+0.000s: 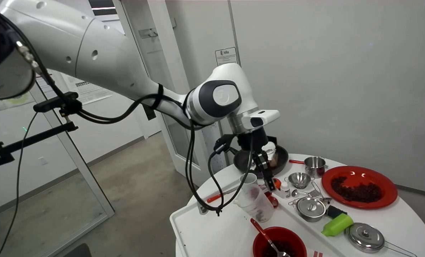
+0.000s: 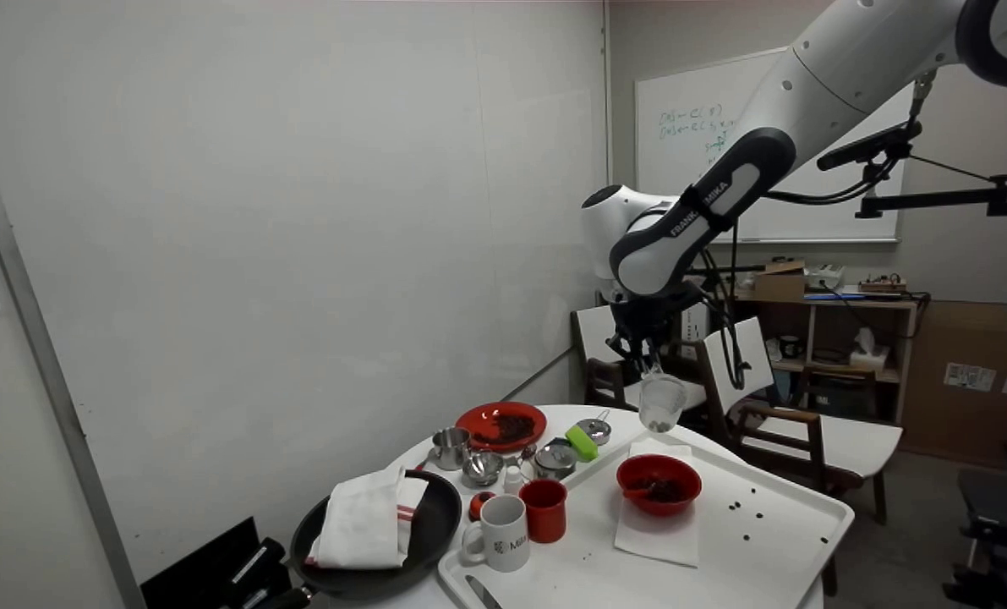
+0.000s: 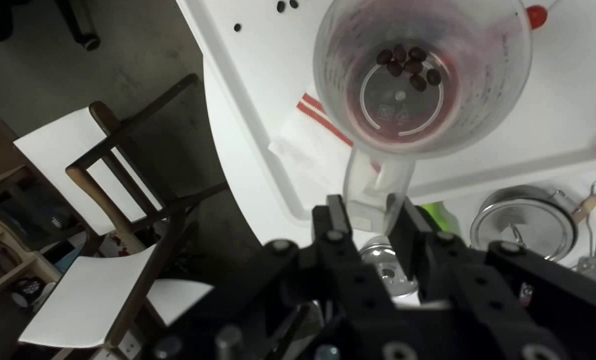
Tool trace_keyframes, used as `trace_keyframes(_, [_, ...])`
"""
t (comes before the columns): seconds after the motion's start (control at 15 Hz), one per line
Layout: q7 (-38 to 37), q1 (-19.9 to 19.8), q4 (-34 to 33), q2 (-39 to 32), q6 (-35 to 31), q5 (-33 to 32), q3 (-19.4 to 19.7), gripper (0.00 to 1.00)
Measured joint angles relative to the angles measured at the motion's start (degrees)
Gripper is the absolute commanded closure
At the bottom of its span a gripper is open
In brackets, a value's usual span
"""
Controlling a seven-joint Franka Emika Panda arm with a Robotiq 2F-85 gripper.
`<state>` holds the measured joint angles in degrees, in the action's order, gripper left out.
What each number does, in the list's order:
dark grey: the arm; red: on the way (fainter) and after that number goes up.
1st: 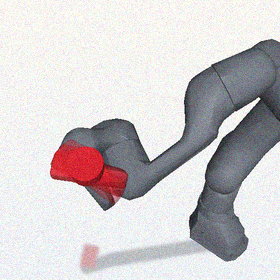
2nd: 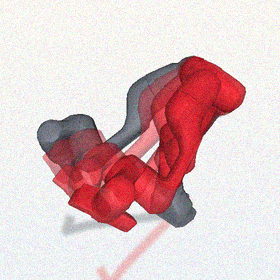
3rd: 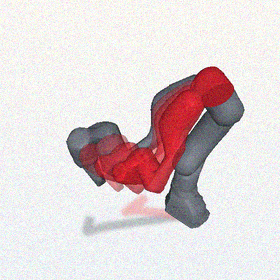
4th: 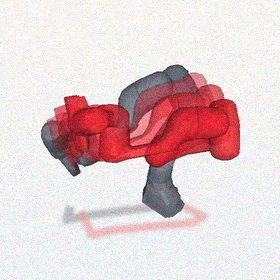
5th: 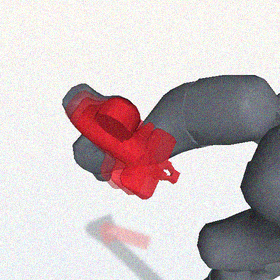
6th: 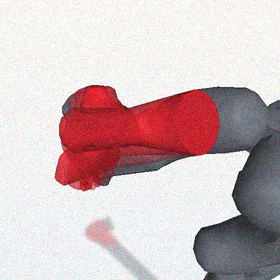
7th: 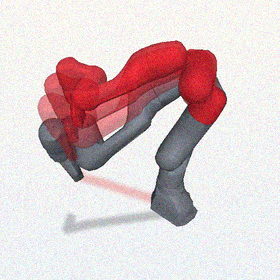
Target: Pour the contents of the jug into the red bowl
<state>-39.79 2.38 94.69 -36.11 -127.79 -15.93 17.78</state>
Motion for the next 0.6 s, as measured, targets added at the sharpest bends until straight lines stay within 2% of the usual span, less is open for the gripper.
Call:
trace_keyframes(0.33, [-13.7,2.6,1.3,-0.9,-2.8,-7.8,3.4,0.89])
trace_keyframes(0.6, [-25.9,6.1,2.0,-2.4,-2.5,-17.9,6.7,0.89])
